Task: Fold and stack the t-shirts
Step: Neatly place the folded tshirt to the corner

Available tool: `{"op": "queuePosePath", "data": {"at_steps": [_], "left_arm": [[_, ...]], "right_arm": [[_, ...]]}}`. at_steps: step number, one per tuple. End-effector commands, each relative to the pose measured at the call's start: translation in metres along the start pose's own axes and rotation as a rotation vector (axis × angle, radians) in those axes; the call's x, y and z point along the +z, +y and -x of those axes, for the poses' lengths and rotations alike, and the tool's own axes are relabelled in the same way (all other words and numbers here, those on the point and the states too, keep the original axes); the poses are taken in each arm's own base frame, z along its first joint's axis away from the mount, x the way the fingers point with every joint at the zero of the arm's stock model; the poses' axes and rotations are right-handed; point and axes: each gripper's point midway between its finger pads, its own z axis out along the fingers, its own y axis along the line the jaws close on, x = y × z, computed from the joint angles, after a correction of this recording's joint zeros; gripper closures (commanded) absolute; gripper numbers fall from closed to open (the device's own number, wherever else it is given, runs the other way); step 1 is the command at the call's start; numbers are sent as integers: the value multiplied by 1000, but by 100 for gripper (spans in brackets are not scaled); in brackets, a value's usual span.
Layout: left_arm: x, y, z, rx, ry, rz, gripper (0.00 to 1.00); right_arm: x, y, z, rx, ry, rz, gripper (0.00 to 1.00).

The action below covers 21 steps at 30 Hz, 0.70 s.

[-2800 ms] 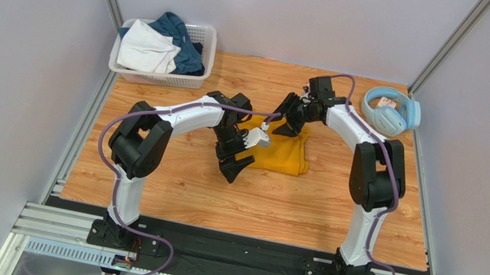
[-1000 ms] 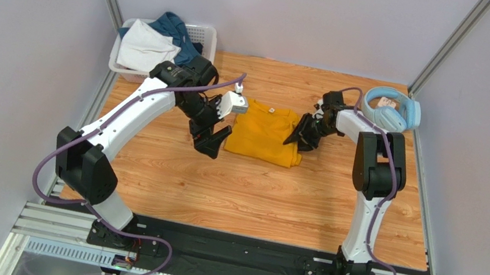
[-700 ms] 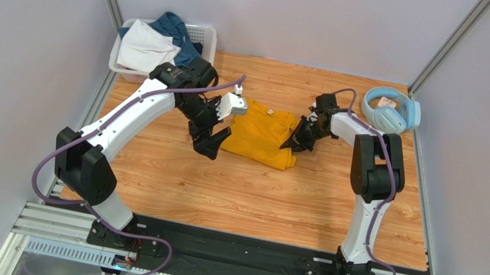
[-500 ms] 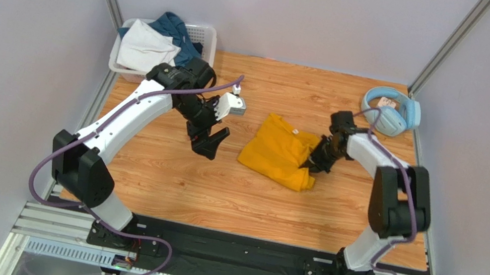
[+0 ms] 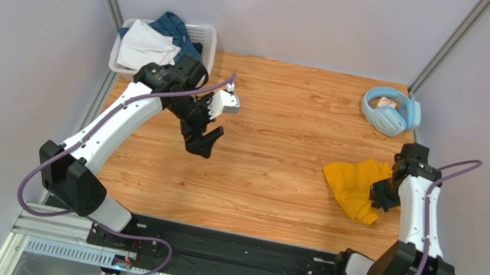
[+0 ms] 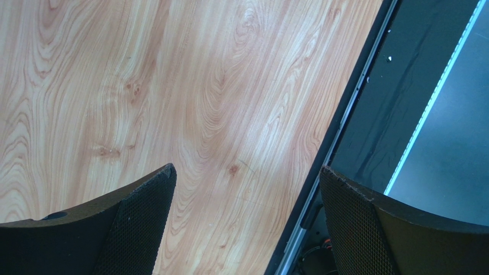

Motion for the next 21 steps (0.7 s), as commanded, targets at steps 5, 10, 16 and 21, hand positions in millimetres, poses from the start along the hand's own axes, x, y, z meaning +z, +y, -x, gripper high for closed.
{"op": "queuePosePath", "data": {"at_steps": [5, 10, 16, 21], "left_arm": [[-25, -6, 10, 65, -43, 43, 0], [-29, -5, 12, 74, -39, 53, 0], [-29, -3, 13, 71, -38, 54, 0], [-26, -1, 20, 56, -53, 38, 0]], "right_arm": [[30, -70, -16, -1, 163, -368, 100], [29, -49, -15, -62, 189, -236, 88], [-10, -52, 20, -75, 1, -229, 28], [-53, -47, 44, -98, -108, -183, 10]]}}
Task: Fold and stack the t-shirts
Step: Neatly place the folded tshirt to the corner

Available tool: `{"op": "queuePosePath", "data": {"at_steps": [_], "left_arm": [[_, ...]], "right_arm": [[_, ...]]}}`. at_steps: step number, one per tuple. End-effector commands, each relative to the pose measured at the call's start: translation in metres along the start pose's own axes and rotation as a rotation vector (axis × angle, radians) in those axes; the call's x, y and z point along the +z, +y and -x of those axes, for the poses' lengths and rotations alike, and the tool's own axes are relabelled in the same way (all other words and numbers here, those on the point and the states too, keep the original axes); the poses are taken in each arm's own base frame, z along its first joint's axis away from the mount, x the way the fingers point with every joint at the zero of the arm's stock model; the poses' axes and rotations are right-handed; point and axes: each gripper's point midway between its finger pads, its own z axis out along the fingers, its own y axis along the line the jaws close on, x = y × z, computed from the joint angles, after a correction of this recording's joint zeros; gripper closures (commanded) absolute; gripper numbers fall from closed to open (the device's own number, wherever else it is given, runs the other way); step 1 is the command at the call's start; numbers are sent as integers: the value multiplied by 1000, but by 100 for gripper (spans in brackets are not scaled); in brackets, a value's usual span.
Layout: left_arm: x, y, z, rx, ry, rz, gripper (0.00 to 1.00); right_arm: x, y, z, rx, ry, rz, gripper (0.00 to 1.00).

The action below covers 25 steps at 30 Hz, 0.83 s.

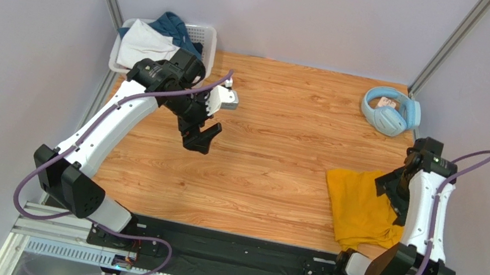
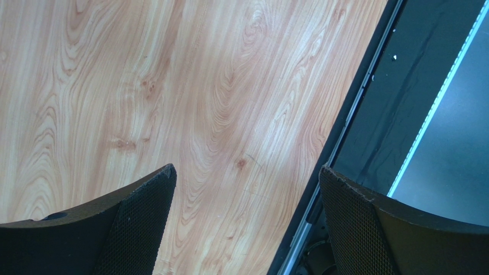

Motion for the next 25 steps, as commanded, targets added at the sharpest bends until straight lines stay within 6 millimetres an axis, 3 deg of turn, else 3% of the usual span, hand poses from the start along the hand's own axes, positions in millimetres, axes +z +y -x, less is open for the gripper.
{"op": "queuePosePath", "data": {"at_steps": [1, 2, 3, 4, 5, 7, 10, 13, 18, 20, 25], "left_arm": [[-6, 2, 15, 10, -49, 0, 0], [-4, 3, 16, 0, -51, -1, 0], [-3, 5, 19, -4, -62, 7, 0], [-2, 6, 20, -21, -66, 11, 0], [-2, 7, 20, -32, -71, 20, 0], [0, 16, 18, -48, -68, 65, 0], [-3, 30, 10, -100, -76, 133, 0], [-5, 43, 0, -175, -94, 167, 0], [-12, 61, -12, -297, -124, 181, 0], [-19, 68, -15, -338, -150, 186, 0], [-24, 72, -19, -357, -174, 198, 0]], "right_arm": [[-57, -1, 24, -49, -175, 142, 5], [-67, 9, 22, -58, -201, 233, 0], [-82, 34, 30, -82, -268, 397, 0], [-109, 55, 12, -137, -261, 615, 0], [-121, 69, 3, -176, -263, 722, 0], [-132, 93, -4, -216, -248, 855, 0], [-126, 116, -19, -338, -176, 843, 0], [-142, 145, -53, -519, -215, 891, 0], [-170, 182, -82, -673, -280, 973, 0], [-190, 191, -95, -744, -323, 1004, 0], [-208, 206, -105, -811, -377, 1026, 0]]}}
